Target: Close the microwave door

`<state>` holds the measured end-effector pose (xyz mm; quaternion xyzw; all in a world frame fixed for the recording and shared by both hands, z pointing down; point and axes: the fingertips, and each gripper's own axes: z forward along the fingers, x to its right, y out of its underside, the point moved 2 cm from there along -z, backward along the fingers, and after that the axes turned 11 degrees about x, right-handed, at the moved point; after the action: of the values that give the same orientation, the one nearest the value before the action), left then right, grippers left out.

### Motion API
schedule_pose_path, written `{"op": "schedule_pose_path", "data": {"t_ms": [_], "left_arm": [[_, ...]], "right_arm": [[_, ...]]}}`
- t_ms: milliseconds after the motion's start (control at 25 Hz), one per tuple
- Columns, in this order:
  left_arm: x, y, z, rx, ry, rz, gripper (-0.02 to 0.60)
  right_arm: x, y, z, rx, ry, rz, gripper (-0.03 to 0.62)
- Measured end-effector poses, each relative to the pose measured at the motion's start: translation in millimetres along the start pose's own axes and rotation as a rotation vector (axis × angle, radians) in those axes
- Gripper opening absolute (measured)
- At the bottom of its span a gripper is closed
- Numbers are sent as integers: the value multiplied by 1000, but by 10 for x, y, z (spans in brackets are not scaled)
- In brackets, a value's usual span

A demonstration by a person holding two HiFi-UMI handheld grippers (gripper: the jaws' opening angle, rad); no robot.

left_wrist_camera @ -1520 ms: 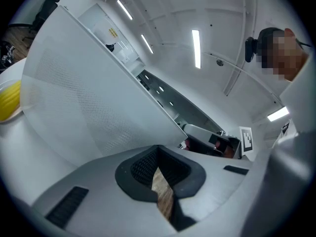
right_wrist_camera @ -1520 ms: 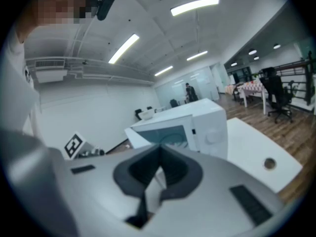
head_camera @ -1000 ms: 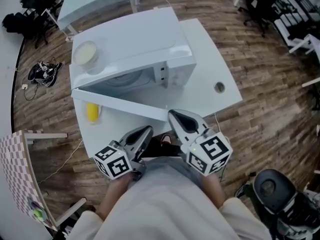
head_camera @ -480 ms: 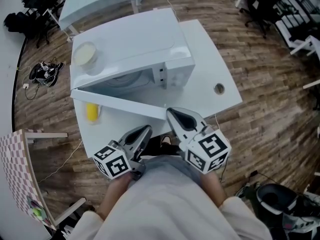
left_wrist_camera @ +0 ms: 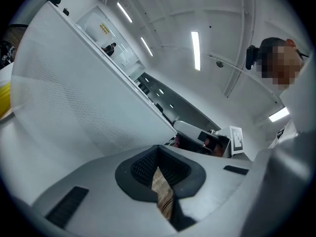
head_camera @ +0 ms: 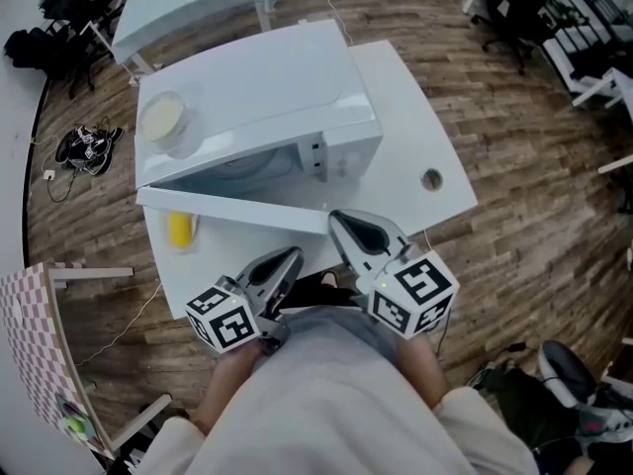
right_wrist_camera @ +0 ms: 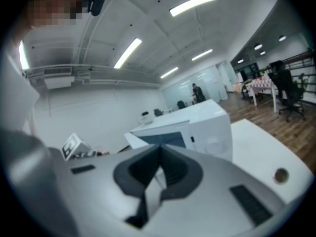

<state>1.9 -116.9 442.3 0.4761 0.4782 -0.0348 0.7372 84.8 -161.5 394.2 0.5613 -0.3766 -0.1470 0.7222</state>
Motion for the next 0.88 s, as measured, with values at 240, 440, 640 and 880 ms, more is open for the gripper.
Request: {"op": "schedule_pose_path", "data": {"t_ms": [240, 440, 640, 880], "left_arm": [[-51, -35, 81, 2, 12, -2, 17], [-76, -78, 128, 7, 0, -31, 17], [-94, -126, 170, 8, 0, -32, 17], [-96, -172, 229, 10, 1, -29, 17]], "right_arm": [[81, -34, 49, 2, 1, 2, 20], [119, -65, 87, 2, 2, 1, 20], [159, -94, 137, 11, 5, 15, 20], [209, -116, 184, 11, 0, 21, 20]]}}
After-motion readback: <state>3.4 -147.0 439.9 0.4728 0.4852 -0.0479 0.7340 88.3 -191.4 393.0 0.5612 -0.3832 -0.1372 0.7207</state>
